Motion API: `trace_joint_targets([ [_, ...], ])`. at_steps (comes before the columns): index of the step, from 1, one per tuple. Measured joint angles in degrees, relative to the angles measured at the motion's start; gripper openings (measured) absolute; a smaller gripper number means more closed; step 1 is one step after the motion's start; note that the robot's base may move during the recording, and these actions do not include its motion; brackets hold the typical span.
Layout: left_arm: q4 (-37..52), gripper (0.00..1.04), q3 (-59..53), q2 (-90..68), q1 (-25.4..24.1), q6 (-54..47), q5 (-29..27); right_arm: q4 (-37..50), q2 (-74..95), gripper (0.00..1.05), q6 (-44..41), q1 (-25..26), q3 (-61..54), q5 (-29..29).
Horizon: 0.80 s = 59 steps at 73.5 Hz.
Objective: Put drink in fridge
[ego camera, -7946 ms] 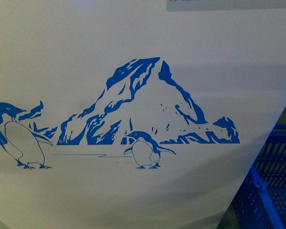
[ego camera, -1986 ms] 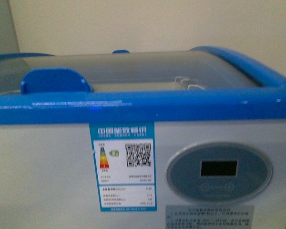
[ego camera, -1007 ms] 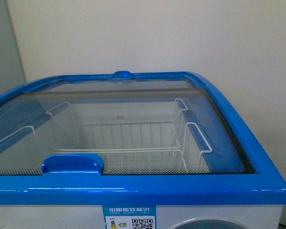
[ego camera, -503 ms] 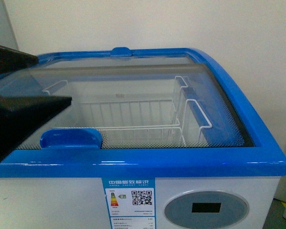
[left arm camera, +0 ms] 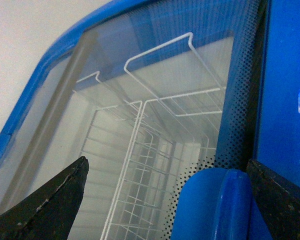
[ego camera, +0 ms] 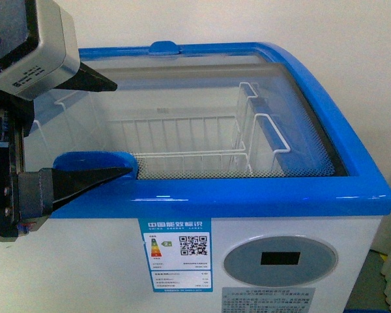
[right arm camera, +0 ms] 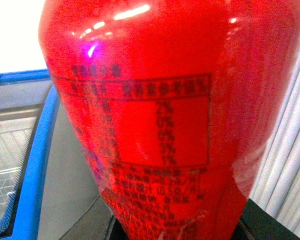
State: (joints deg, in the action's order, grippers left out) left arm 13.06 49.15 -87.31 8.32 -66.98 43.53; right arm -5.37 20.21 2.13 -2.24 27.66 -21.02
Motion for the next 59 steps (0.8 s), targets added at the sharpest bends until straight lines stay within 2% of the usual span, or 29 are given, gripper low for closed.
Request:
trace_joint_targets([
  [8,-5.1,0.97,2.3,-1.0,-0.3,-2.6,0.2,0.0,0.0,0.36,0.0,0.0,0.0,0.0],
  [28,-10.4,0.97,8.1,-4.8,-2.6,-6.0,1.4,0.0,0.0,0.36,0.0,0.0,0.0,0.0],
  [46,-5.9,0.97,13.9,-10.2,-2.7,-6.7,0.9,0.0,0.0,0.36,0.0,0.0,0.0,0.0],
  [59,-1.4,0.97,21.2,-15.6,-2.7,-7.5,-3.3,0.0,0.0,0.36,0.0,0.0,0.0,0.0],
])
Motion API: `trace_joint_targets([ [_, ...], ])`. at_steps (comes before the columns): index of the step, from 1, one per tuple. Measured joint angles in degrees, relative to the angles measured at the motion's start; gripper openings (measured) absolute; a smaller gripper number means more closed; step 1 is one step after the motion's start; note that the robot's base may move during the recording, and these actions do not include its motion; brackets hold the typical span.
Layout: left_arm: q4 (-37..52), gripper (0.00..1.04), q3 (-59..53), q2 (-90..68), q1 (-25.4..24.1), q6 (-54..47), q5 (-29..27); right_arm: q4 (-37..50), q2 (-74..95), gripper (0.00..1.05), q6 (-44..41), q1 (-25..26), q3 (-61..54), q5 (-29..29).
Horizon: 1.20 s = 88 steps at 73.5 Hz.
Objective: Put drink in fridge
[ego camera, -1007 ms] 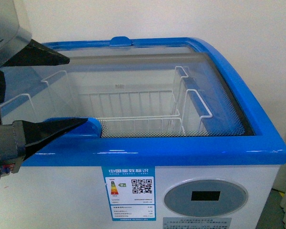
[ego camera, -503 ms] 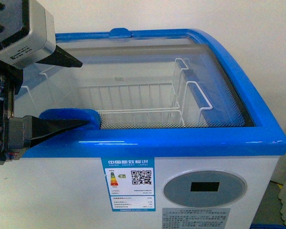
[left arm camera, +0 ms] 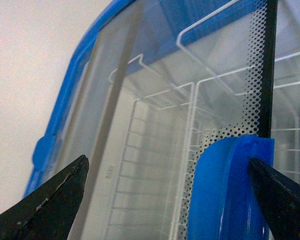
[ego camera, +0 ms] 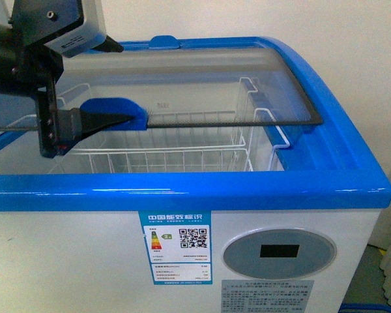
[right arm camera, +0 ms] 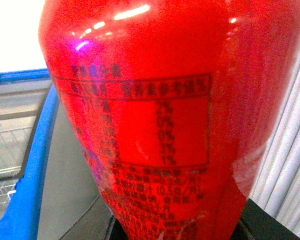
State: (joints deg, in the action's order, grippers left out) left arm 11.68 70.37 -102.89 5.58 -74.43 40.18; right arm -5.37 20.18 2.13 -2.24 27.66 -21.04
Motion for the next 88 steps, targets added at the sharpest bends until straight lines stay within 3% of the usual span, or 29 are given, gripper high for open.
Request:
trace_joint_targets([
  [11,3.4,0.97,8.0,-5.7,0.2,0.3,-5.1,0.0,0.0,0.36,0.0,0.0,0.0,0.0],
  [21,11.8,0.97,12.9,-9.8,1.4,4.8,-11.6,0.0,0.0,0.36,0.0,0.0,0.0,0.0],
  [31,21.0,0.97,14.6,-10.1,1.7,17.5,-21.6,0.0,0.0,0.36,0.0,0.0,0.0,0.0],
  [37,20.6,0.97,13.8,-8.2,1.3,26.9,-25.2,0.0,0.0,0.36,0.0,0.0,0.0,0.0],
  [57,10.0,0.97,-4.8,11.2,-0.5,60.7,-22.3,0.0,0.0,0.36,0.0,0.0,0.0,0.0],
  [76,1.2,0.97,-33.5,41.3,-5.6,79.7,-13.7,0.0,0.0,0.36,0.0,0.0,0.0,0.0],
  [77,1.2,0.96,-35.3,43.6,-5.8,79.8,-14.9,0.0,0.0,0.36,0.0,0.0,0.0,0.0],
  [82,7.0,0.79,-45.2,56.2,-5.7,77.1,-33.2,0.0,0.0,0.36,0.0,0.0,0.0,0.0],
  [85,5.0,0.7,-49.8,63.5,-5.7,76.4,-38.6,0.0,0.0,0.36,0.0,0.0,0.0,0.0],
  [88,3.6,0.63,-53.2,68.7,-5.7,76.0,-40.0,-0.9,0.3,0.36,0.5,0.6,0.2,1.1],
])
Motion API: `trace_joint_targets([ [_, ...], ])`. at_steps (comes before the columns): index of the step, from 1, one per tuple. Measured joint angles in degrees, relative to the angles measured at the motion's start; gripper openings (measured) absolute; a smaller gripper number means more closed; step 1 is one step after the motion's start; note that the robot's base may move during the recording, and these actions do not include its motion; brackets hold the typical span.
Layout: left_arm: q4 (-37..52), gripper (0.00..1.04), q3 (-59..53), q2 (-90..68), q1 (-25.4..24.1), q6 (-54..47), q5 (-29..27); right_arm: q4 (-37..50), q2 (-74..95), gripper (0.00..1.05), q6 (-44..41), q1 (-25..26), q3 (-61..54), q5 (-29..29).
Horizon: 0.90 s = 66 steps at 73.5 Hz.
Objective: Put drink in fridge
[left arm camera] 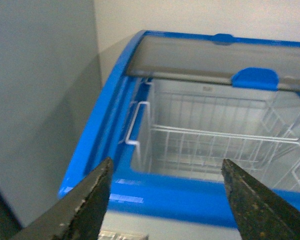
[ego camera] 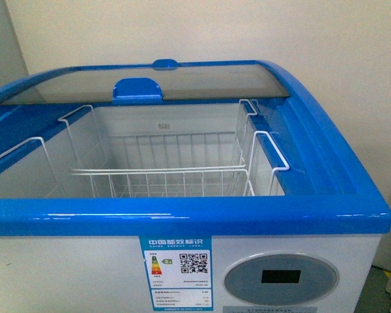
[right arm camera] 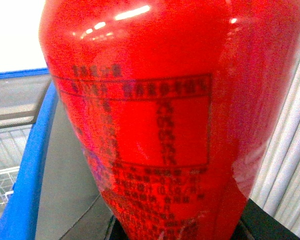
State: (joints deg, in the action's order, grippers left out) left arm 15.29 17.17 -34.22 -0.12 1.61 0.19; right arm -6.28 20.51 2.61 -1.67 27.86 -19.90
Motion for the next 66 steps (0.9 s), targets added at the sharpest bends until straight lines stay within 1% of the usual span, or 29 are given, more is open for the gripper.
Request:
trace_joint_targets([
  [1,-0.2,0.59,-1.6,2.1,0.0,-0.1,-0.1,-3.0,0.7,0.36,0.4,1.3,1.1,2.3],
  [2,-0.3,0.56,-2.8,3.8,0.0,-0.3,-0.1,-7.1,1.4,0.36,1.4,3.5,3.0,8.5],
  [3,-0.3,0.54,-3.2,4.5,0.0,-0.3,-0.1,-9.1,1.9,0.36,1.7,4.6,3.9,10.9],
  [6,-0.3,0.43,-5.1,6.8,0.0,-0.5,0.0,-19.8,4.9,0.36,2.1,11.7,8.2,25.2],
  [10,-0.3,0.36,-6.0,7.8,0.0,-0.7,0.0,-25.0,6.5,0.36,1.7,16.5,9.7,34.0],
  [11,-0.3,0.32,-6.4,8.2,0.0,-0.7,0.0,-26.9,7.2,0.36,1.1,18.6,10.1,37.5],
  [14,-0.3,0.27,-7.1,8.9,0.0,-0.8,-0.1,-28.7,8.4,0.36,0.0,21.6,10.5,42.1],
  [15,-0.3,0.25,-7.3,9.0,0.0,-0.8,-0.1,-28.8,8.9,0.36,-0.2,22.4,10.6,42.8],
  [16,-0.3,0.22,-7.7,9.5,0.0,-0.8,-0.2,-28.8,10.0,0.36,-1.3,23.6,10.7,45.4],
  [17,-0.3,0.18,-8.0,9.9,0.0,-0.8,-0.2,-28.3,11.2,0.36,-2.1,24.3,11.0,46.2],
  [21,-0.3,0.04,-9.3,11.5,0.0,-0.9,-0.2,-24.8,17.4,0.36,-8.0,24.4,14.1,46.4],
  [22,-0.3,0.02,-9.5,11.6,0.0,-0.9,-0.2,-24.3,18.3,0.36,-8.5,24.3,14.6,46.4],
  [29,-0.7,0.03,-10.5,13.1,0.0,-1.1,-0.1,-20.9,25.6,0.36,-16.0,23.0,19.2,44.5],
  [34,-1.2,0.03,-11.3,14.4,0.1,-1.1,-0.2,-17.6,32.0,0.36,-24.1,20.9,23.7,43.2],
  [39,-1.6,0.03,-12.0,15.5,0.1,-1.1,-0.2,-16.4,37.9,0.36,-32.3,18.5,27.8,42.4],
  [41,-1.7,0.03,-12.2,15.7,0.1,-1.1,-0.2,-16.4,39.8,0.36,-35.1,17.6,29.1,42.6],
  [43,-2.0,0.03,-12.5,16.2,0.1,-1.1,-0.2,-16.9,42.3,0.36,-40.4,16.3,30.8,42.7],
  [47,-2.3,0.03,-12.9,16.9,0.1,-1.1,-0.1,-17.7,45.3,0.36,-46.5,14.3,33.1,42.6],
  [48,-2.5,0.03,-13.0,17.2,0.1,-1.1,-0.1,-18.3,46.8,0.36,-49.6,13.3,34.3,42.6],
  [52,-2.8,0.03,-13.3,17.9,0.1,-1.1,-0.2,-19.6,49.7,0.36,-55.6,11.1,37.1,41.9],
  [54,-3.0,0.03,-13.5,18.2,0.1,-1.1,-0.2,-20.2,51.2,0.36,-57.8,10.0,38.6,41.3],
  [59,-3.5,0.03,-13.8,19.1,0.1,-1.1,-0.2,-21.2,55.7,0.36,-66.6,6.4,43.2,38.9],
  [66,-4.2,0.03,-14.3,20.3,0.1,-1.1,-0.2,-21.6,61.9,0.36,-74.2,1.7,49.9,35.8],
])
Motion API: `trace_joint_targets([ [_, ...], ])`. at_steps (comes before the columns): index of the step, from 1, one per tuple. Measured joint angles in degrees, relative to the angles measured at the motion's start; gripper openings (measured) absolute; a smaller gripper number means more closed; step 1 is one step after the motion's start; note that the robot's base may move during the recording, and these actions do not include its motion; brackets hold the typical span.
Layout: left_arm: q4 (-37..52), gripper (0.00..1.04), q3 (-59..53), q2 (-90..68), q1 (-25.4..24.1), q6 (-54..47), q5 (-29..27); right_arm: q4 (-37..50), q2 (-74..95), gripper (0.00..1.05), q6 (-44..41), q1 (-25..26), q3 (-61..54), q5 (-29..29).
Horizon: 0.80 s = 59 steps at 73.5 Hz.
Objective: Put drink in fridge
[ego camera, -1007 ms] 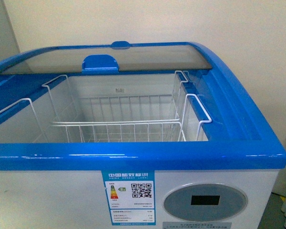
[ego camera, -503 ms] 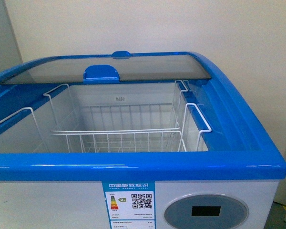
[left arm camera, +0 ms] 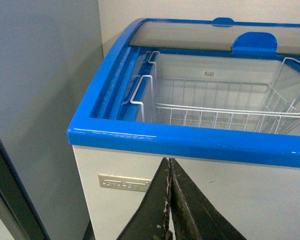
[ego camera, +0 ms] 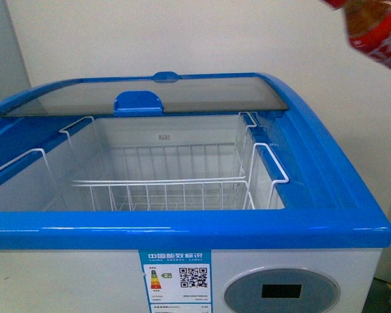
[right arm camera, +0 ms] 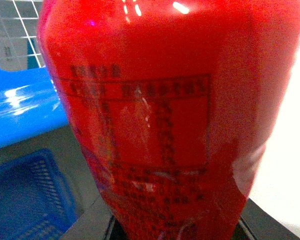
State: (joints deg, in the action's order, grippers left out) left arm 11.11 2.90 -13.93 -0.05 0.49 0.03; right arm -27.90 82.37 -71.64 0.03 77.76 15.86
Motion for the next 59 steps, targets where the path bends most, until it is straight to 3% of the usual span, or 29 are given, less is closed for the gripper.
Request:
trace_joint_targets([
  [21,-1.3,0.03,-2.1,4.0,0.0,0.0,0.0,-1.3,18.2,0.36,-3.0,-12.6,19.3,-5.9],
  [31,-10.5,0.03,-2.0,12.4,0.0,-0.1,0.0,-1.0,24.3,0.36,1.0,-17.3,24.4,-6.2],
  [46,-11.0,0.03,-2.0,13.6,0.0,-0.1,0.0,0.0,30.8,0.36,4.9,-23.1,27.3,-7.2],
  [59,-11.0,0.03,-2.0,13.6,0.0,-0.1,0.0,0.7,34.0,0.36,4.8,-24.9,27.4,-8.4],
])
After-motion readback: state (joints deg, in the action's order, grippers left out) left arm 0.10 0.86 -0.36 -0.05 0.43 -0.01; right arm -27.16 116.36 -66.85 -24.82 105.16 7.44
